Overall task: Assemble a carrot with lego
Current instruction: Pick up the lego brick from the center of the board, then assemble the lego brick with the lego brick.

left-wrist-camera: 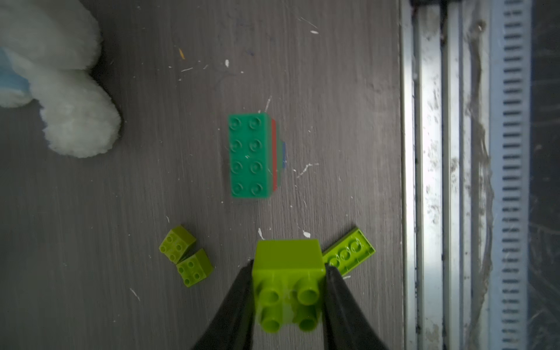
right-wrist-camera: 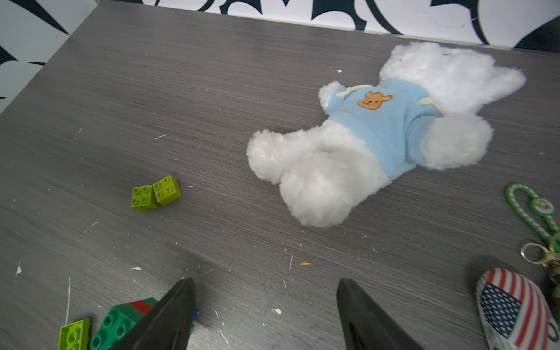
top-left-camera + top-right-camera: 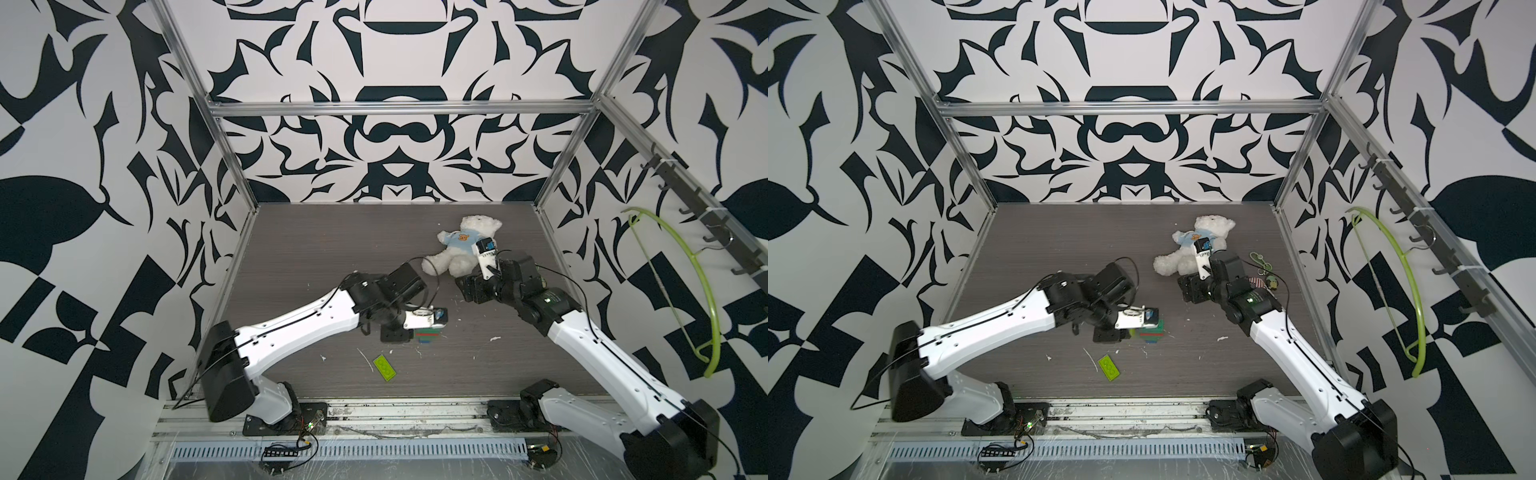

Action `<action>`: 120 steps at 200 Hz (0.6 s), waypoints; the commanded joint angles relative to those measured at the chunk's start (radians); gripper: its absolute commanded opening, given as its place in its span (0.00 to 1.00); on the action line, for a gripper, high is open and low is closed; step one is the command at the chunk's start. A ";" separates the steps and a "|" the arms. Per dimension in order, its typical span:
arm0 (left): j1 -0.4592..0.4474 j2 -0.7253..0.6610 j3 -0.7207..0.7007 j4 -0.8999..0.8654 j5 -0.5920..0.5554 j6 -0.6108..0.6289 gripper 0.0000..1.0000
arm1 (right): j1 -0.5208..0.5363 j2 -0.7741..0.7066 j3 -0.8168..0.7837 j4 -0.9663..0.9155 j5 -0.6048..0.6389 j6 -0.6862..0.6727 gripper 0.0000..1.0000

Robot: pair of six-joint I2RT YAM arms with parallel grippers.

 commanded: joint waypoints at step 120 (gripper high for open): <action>0.007 0.395 0.419 -0.287 -0.022 -0.111 0.14 | -0.081 -0.086 0.055 -0.090 0.198 0.001 0.79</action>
